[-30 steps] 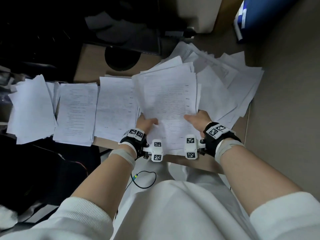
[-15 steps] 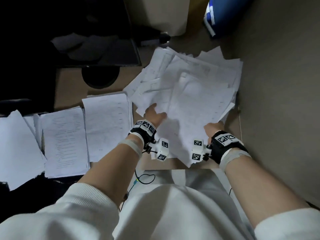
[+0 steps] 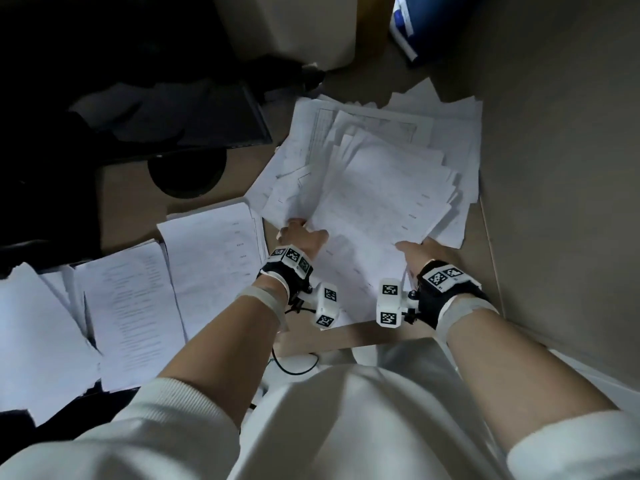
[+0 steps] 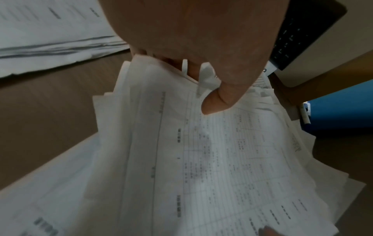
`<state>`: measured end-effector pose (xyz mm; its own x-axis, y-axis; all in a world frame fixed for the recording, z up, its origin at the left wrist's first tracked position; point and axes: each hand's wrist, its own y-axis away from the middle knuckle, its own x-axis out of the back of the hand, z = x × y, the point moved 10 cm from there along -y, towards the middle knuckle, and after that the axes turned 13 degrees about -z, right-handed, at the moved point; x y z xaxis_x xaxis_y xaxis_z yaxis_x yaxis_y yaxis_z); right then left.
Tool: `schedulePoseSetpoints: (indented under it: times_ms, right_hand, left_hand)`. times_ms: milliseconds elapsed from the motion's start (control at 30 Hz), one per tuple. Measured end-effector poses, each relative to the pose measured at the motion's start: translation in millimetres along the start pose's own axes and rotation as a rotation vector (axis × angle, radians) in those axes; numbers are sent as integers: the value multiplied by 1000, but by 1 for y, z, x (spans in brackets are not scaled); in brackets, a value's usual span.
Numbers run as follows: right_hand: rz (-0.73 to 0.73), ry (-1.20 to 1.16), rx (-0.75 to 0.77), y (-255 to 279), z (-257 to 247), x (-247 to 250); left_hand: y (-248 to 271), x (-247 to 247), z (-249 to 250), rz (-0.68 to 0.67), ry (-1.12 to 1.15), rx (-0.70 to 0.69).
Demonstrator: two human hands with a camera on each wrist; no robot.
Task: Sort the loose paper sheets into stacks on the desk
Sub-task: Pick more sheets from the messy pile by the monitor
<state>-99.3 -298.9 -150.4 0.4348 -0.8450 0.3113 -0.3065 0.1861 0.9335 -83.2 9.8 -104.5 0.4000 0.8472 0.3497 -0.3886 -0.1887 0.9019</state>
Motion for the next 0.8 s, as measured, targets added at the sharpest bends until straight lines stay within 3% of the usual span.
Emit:
schedulePoseSetpoints:
  times_ms: [167,300,500,667,800]
  right_hand:
    - [148,-249,88,34,-23,17]
    - [249,-381,136,42,-35,36]
    - [121,-147,252,42,-50,52]
    - [-48,6,286,41,-57,17]
    - [-39,158,247,38,-60,-6]
  left_hand:
    - [0,-8,-8,-84,-11,-6]
    - [-1,-10,-10,-55,61,-37]
    - [13,-16,4,-68,220,-63]
    - [17,-19,-3,-58,403,-94]
    - [21,-17,-29,68,490,-43]
